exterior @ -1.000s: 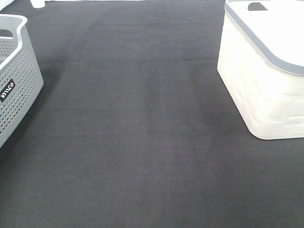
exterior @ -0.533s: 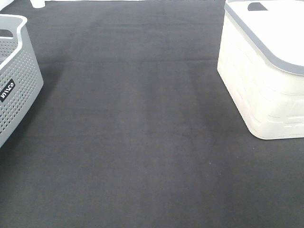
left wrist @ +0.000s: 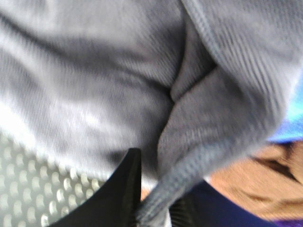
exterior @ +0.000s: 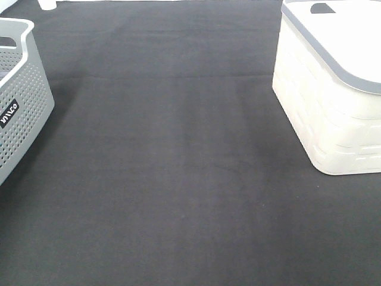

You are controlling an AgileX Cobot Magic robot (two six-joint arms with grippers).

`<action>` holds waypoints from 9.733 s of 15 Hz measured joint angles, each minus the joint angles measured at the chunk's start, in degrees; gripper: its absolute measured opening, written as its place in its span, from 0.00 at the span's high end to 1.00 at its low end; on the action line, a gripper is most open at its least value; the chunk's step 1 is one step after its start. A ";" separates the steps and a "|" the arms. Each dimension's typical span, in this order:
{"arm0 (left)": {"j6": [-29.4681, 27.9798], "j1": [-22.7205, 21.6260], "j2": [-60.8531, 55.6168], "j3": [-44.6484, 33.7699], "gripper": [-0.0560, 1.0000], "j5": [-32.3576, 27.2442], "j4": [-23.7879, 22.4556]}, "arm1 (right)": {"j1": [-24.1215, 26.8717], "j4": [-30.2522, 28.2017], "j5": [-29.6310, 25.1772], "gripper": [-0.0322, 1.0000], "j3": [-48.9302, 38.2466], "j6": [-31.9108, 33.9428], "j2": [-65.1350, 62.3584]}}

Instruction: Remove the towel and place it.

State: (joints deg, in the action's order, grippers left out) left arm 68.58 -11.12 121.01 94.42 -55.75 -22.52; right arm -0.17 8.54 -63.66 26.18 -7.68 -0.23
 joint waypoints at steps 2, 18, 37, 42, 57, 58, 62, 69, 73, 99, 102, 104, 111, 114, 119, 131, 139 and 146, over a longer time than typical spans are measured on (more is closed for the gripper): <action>-2.75 0.00 -0.29 0.00 0.77 -0.40 -1.49 | 0.00 0.00 0.00 0.22 0.00 0.00 0.00; -17.82 0.00 -24.58 0.00 0.95 -5.04 13.46 | 0.00 0.00 0.00 0.22 0.00 0.00 0.00; -9.91 16.62 -44.63 7.62 0.95 18.16 35.35 | 0.00 1.60 0.11 0.22 -0.06 0.00 0.00; -7.28 29.45 -41.14 11.34 0.95 16.90 35.52 | 0.00 14.55 5.04 0.23 0.00 -2.75 0.92; -6.70 50.65 -33.86 11.34 0.95 16.56 34.95 | 0.00 69.04 9.74 0.23 0.52 -62.45 36.55; -6.70 50.65 -33.40 11.34 0.95 16.62 35.12 | 0.00 72.94 8.54 0.23 0.52 -67.61 38.85; -6.70 50.65 -32.03 11.34 0.95 16.62 36.27 | 0.00 83.02 7.33 0.23 1.89 -82.22 49.33; -5.50 50.65 -29.45 11.34 0.95 17.93 37.24 | -8.71 87.43 9.91 0.25 13.18 -92.02 70.53; -5.44 50.65 -28.19 11.34 0.95 18.11 37.24 | -14.38 87.55 13.92 0.25 18.85 -92.88 77.12; -5.44 50.65 -27.79 11.34 0.95 19.42 37.47 | -14.67 74.60 17.19 0.25 19.14 -85.20 70.13; -5.44 50.65 -27.39 11.34 0.95 19.42 37.82 | -14.67 75.17 17.30 0.25 19.14 -85.37 70.19; -5.44 50.65 -26.87 11.34 0.95 19.42 38.27 | -14.67 77.98 17.93 0.25 19.14 -88.01 70.42; -5.44 50.65 -26.30 11.34 0.95 19.60 38.50 | -14.67 82.51 13.46 0.26 19.14 -90.47 72.42; -5.44 50.65 -24.92 11.34 0.95 19.60 38.62 | -14.67 82.51 12.66 0.26 19.14 -90.53 72.42; -5.44 50.65 -24.87 11.34 0.95 19.60 39.13 | -14.67 82.45 15.53 0.26 19.14 -91.39 73.74; -5.44 50.65 -24.52 11.34 0.95 23.03 40.79 | -14.67 85.20 11.06 0.28 19.14 -94.60 77.98; -5.44 50.65 -23.15 11.34 0.95 25.32 41.37 | -14.67 83.54 11.52 0.33 19.14 -92.93 85.31; -5.44 50.65 -23.15 11.34 0.95 25.44 41.37 | -14.67 80.33 13.98 0.64 19.14 -92.65 86.80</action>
State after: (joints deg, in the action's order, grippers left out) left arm 63.14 39.53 97.86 105.77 -30.31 18.85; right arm -14.84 88.87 -49.68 45.32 -100.32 86.57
